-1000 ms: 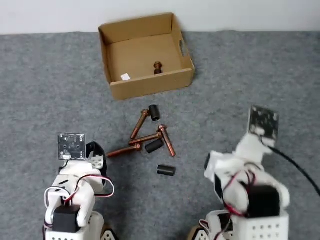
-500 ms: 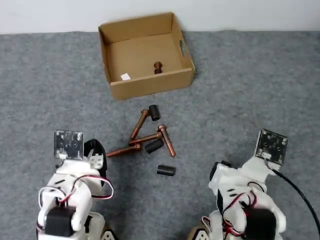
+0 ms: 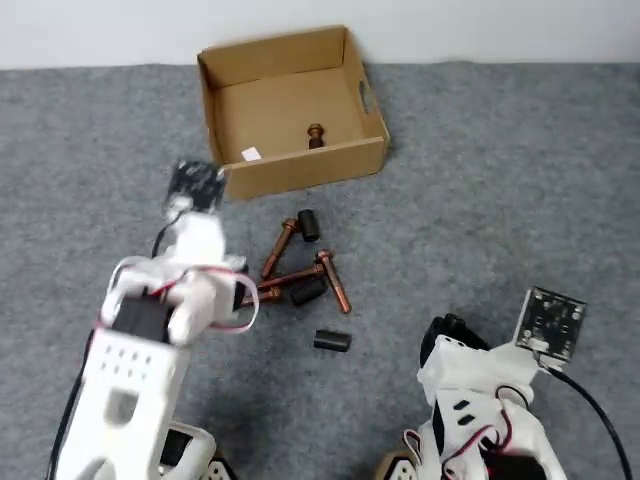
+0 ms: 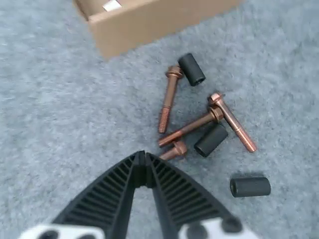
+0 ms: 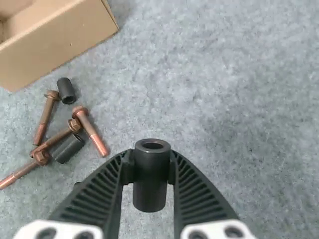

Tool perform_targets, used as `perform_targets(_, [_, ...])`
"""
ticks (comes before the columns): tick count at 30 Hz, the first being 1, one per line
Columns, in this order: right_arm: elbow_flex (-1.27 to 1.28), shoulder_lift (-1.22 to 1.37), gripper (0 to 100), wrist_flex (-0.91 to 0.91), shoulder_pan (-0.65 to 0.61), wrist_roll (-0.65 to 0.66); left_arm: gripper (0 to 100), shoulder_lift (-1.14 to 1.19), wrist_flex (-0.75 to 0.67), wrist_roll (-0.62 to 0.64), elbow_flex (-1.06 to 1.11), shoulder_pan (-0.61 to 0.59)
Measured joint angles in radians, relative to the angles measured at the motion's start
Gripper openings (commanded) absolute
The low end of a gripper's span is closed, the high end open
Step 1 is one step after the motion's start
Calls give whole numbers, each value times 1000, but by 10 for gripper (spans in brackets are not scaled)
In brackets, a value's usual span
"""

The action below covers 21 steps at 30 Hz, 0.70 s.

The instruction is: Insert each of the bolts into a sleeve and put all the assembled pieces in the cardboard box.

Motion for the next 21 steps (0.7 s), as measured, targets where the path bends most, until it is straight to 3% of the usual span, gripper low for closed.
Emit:
perform_targets(6, [0,0,8,0,2,0,95,388,15,-81,-265,0])
perform_targets(14, [0,0,8,0,0,0,95,856,199,-276,-684,8])
perform_targets(21, [0,0,8,0,0,0,142,1181,324,-310,-1016,8])
